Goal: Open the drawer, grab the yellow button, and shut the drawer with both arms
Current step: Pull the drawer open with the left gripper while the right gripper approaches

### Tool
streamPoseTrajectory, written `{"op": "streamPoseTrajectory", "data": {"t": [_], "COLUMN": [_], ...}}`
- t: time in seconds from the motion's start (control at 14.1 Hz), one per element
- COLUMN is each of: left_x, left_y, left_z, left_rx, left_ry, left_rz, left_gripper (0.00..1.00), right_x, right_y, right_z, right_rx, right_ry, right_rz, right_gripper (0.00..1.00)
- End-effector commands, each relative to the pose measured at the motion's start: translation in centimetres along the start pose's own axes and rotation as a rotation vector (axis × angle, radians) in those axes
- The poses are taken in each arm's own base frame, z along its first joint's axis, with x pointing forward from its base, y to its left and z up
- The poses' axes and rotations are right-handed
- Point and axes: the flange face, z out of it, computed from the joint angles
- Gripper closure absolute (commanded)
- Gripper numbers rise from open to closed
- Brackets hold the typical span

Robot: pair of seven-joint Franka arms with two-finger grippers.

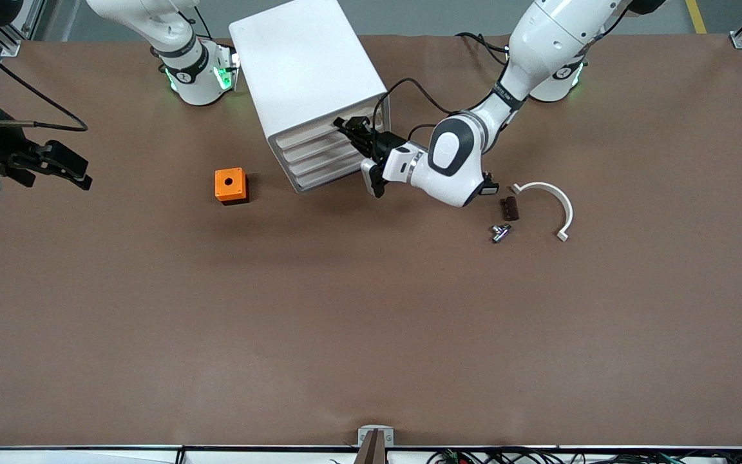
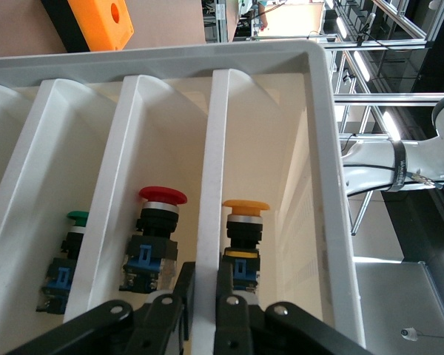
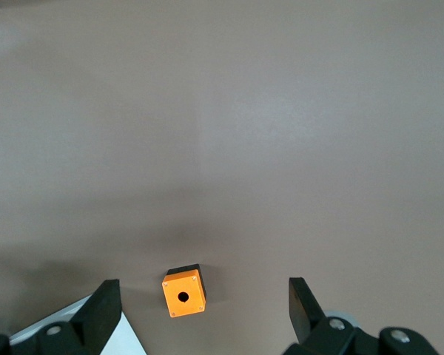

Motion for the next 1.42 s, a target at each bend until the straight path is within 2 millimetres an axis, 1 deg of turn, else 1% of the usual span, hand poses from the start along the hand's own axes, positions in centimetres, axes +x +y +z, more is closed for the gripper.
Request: {"op": "streamPoseTrajectory", "data": {"t": [0.0,0.21,0.28,0.35,0.43,0.57,0.71,0.78,0.92,1.13,1.28,1.35], "left_x": [0.7,1.6,2.0,2.6,2.9,3.6,4.2,4.7,5.6,6.7,7.0,7.0], "left_y": [1.0,1.1,0.8,0.9,0.9,0.1,-0.4,-0.8,-1.6,-2.1,-2.1,-2.3], "left_z": [-0.4,-1.6,-2.5,-3.9,-4.7,-7.0,-8.3,-9.4,-10.7,-13.0,-13.3,-13.5], "left_rx": [-0.001,-0.007,-0.009,-0.008,-0.009,-0.006,-0.007,-0.004,-0.006,0.013,0.012,0.013], "left_ry": [0.032,0.054,0.069,0.091,0.105,0.138,0.155,0.167,0.189,0.226,0.232,0.234], "left_rz": [-0.018,-0.011,-0.014,-0.007,-0.004,-0.016,-0.016,-0.013,-0.011,-0.003,-0.001,-0.006], "left_gripper": [1.0,1.0,1.0,1.0,1.0,1.0,1.0,1.0,1.0,1.0,0.99,0.94], "right_x": [0.0,-0.1,-0.1,-0.2,-0.4,-0.7,-1.2,-1.4,-2.2,-3.5,-4.7,-5.3], "right_y": [-0.2,-0.8,-1.3,-1.9,-2.7,-4.3,-6.6,-8.2,-11.0,-16.4,-20.7,-22.8], "right_z": [-0.2,-0.2,-0.2,-0.2,-0.2,-0.2,0.3,0.8,1.1,3.1,4.8,5.7], "right_rx": [-0.019,-0.019,-0.019,-0.018,-0.018,-0.016,-0.019,-0.023,-0.023,-0.034,-0.05,-0.057], "right_ry": [0.003,0.003,0.003,0.005,0.01,0.008,-0.004,-0.012,-0.017,-0.047,-0.056,-0.056], "right_rz": [0.009,0.0,-0.007,-0.008,0.011,0.055,0.118,0.162,0.247,0.354,0.435,0.472], "right_gripper": [0.0,0.0,0.0,0.0,0.0,0.0,0.0,0.0,0.0,0.0,0.0,0.0]}}
